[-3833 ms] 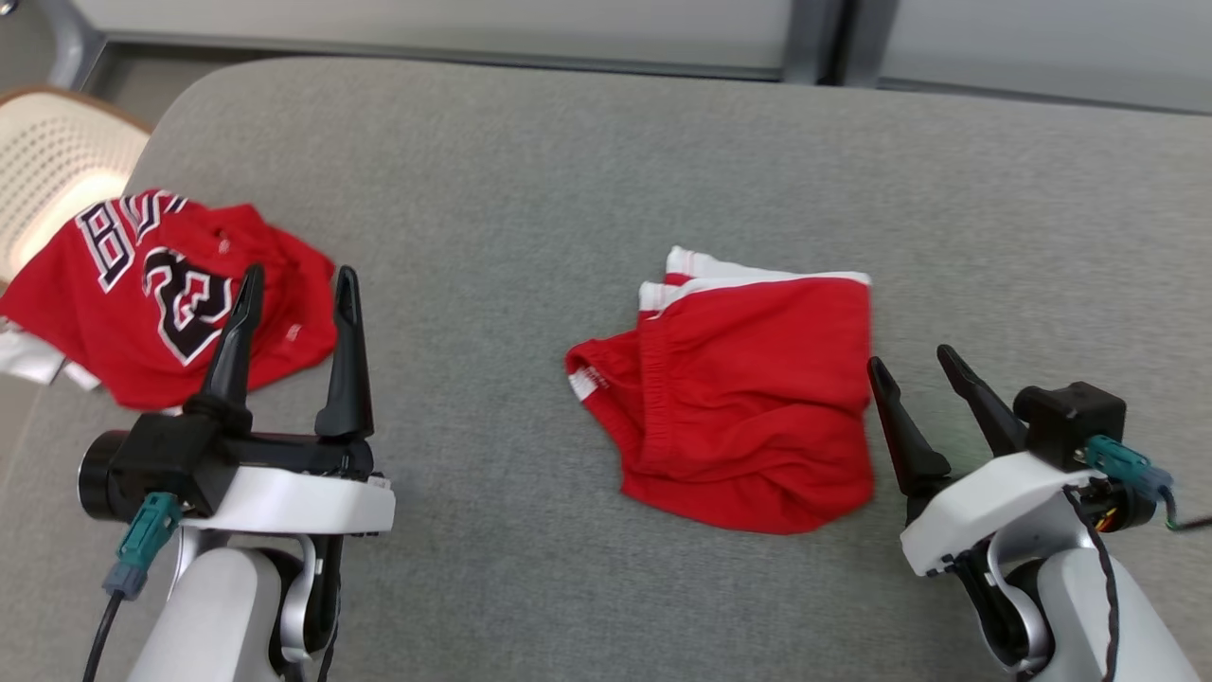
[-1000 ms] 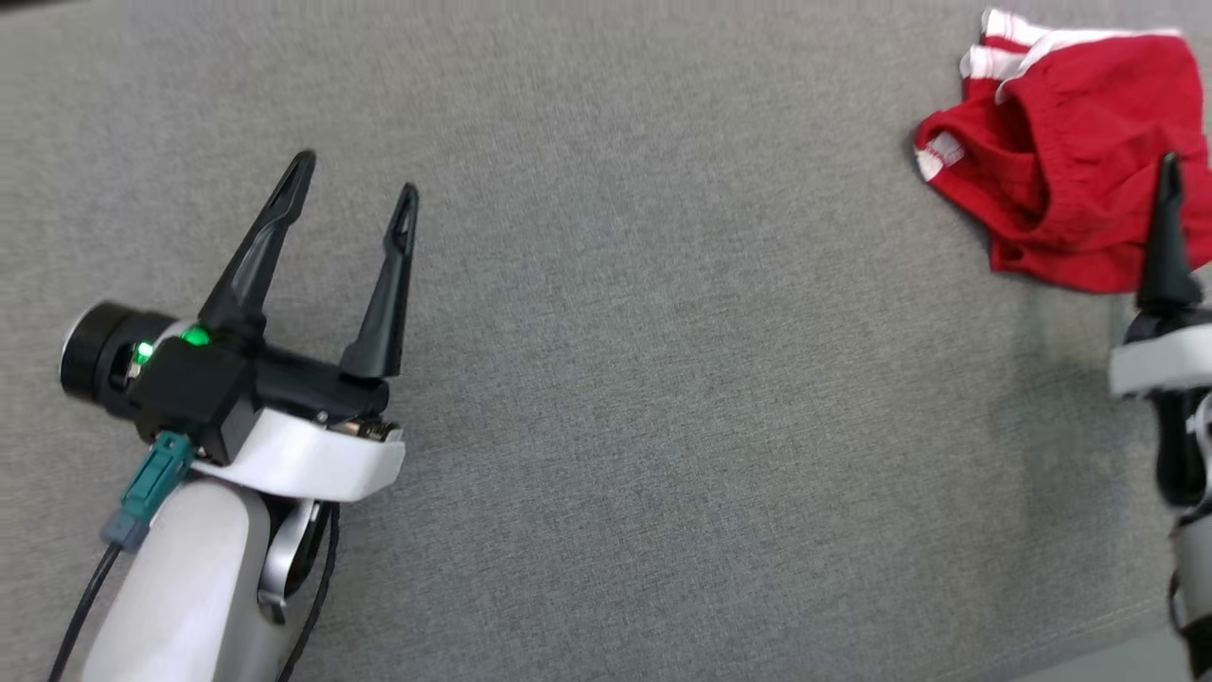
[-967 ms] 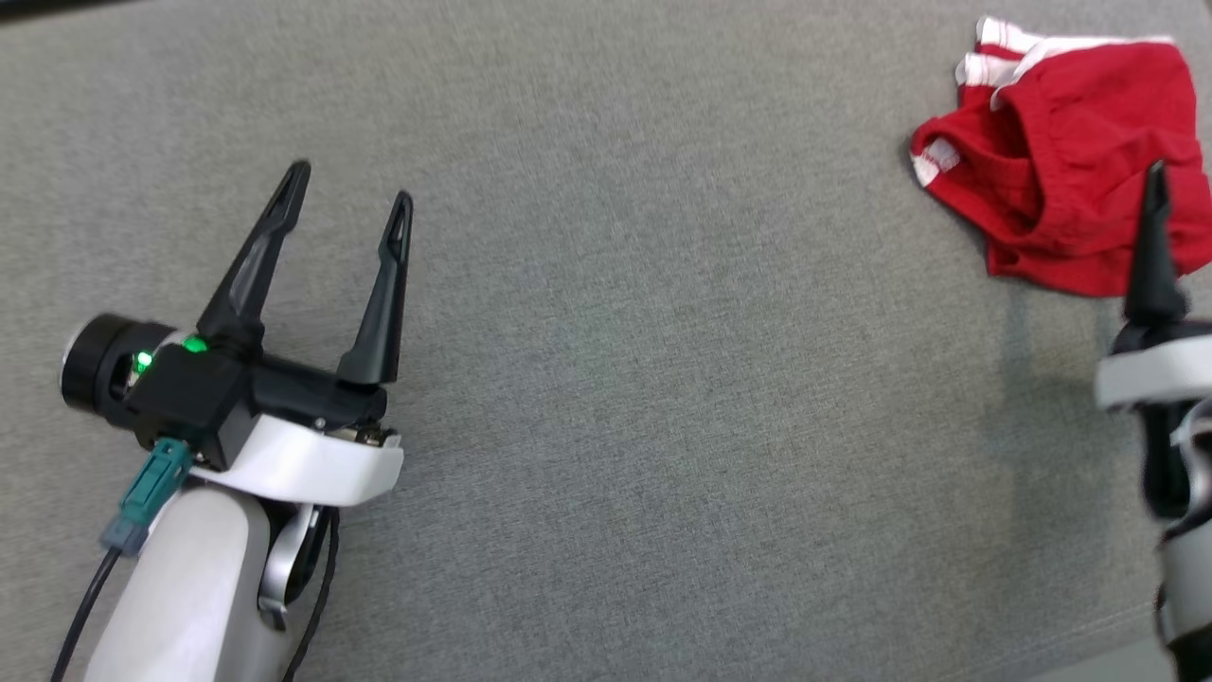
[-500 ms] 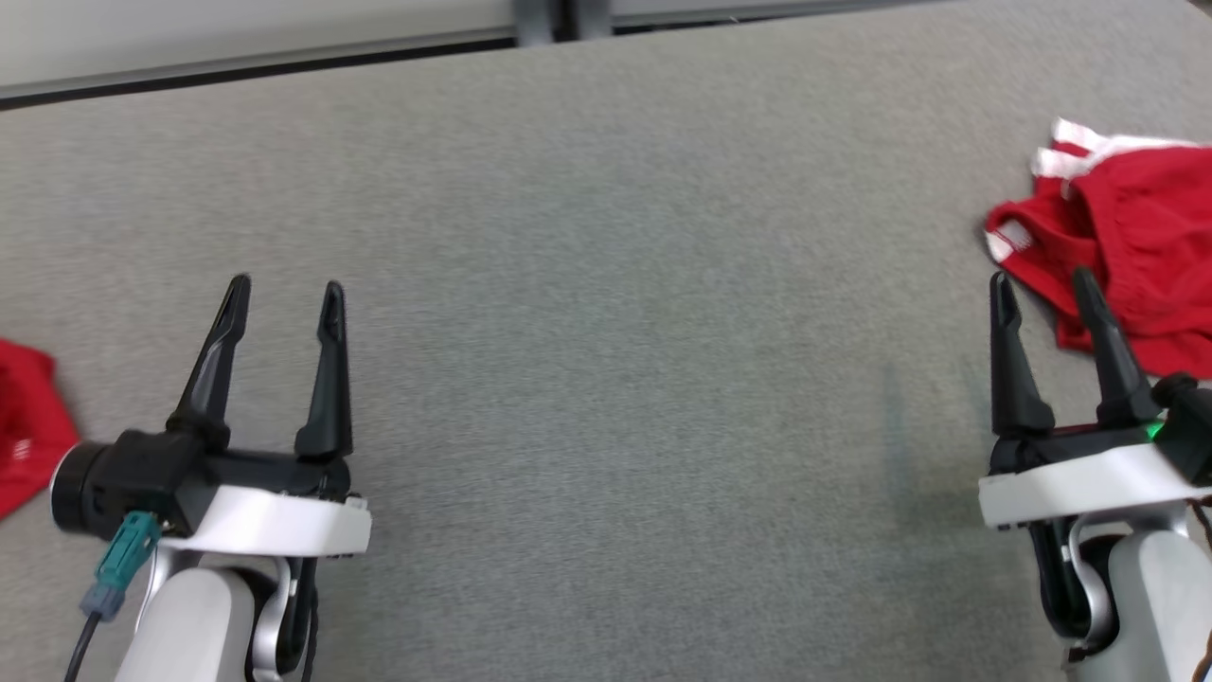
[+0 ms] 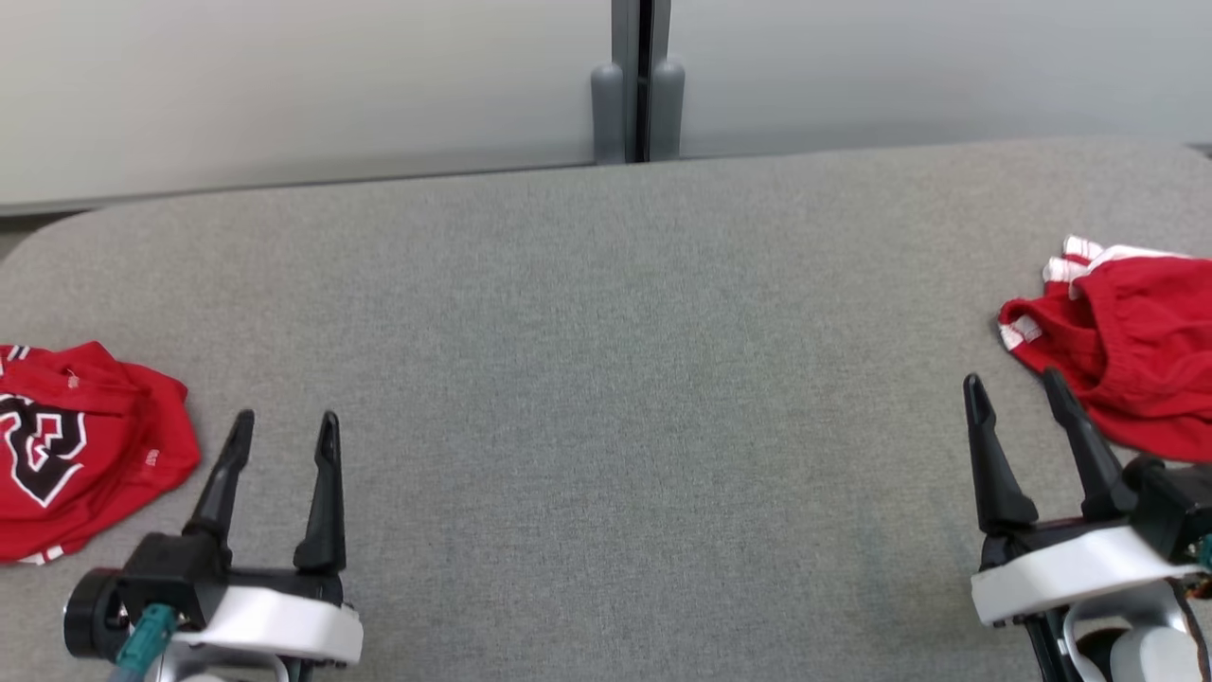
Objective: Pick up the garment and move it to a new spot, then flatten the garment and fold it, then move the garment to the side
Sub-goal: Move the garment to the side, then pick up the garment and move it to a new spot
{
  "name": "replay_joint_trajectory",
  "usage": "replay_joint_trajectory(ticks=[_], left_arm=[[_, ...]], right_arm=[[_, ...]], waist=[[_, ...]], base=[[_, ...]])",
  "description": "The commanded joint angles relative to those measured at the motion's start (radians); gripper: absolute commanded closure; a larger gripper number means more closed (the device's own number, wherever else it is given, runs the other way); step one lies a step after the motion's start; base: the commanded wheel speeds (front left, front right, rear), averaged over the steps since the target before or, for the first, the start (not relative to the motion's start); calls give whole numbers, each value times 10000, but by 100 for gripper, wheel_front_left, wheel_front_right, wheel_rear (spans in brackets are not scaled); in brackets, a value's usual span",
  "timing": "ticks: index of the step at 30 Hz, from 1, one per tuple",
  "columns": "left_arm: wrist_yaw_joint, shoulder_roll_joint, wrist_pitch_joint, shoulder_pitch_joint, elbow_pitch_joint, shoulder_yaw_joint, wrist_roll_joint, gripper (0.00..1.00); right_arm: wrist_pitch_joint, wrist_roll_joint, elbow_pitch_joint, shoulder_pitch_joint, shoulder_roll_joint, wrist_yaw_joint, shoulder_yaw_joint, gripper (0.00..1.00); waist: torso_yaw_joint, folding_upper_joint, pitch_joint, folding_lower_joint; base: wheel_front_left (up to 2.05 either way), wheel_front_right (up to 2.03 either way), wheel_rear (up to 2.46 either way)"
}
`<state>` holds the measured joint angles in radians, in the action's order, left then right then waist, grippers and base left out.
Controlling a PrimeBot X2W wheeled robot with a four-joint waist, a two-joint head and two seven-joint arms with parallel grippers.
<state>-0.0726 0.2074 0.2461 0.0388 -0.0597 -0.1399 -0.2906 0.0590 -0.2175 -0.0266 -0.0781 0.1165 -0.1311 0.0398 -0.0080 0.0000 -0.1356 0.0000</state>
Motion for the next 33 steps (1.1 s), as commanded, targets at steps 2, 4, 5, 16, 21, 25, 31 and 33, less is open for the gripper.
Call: replay_joint_trajectory(ticks=[2,4,5,16,21,25,31,33], left_arm=[[-87,58,-116,-413,44,-88,17,0],[-125,62,-200,-634,95,-125,0,0],[-175,62,-229,-756,126,-133,-5,0],[-431,180,-574,-1555,673,-172,-29,0],[-496,222,-665,-1588,821,-198,-16,0],[-530,229,-738,-1601,926,-234,-29,0],[-571,245,-779,-1612,979,-285,-66,0],[-576,252,-803,-1599,988,-303,-81,0]], right_arm=[[-200,24,126,424,-18,7,-49,0],[-310,46,227,668,-45,7,-96,0],[-385,86,280,802,-60,7,-119,0],[-856,179,944,1612,-146,7,-224,0],[-922,206,1069,1657,-183,7,-234,0],[-900,146,1083,1666,-193,7,-269,0],[-883,200,1111,1646,-223,7,-260,0],[-874,219,1098,1634,-232,7,-281,0]], waist=[[4,0,559,0],[9,0,802,0],[9,0,910,0],[-77,0,1420,0],[-95,0,1419,0],[-75,0,1418,0],[-70,0,1411,0],[-65,0,1409,0]], base=[[0,0,0],[0,0,0],[0,0,0],[0,0,0],[0,0,0],[0,0,0],[0,0,0],[0,0,0]])
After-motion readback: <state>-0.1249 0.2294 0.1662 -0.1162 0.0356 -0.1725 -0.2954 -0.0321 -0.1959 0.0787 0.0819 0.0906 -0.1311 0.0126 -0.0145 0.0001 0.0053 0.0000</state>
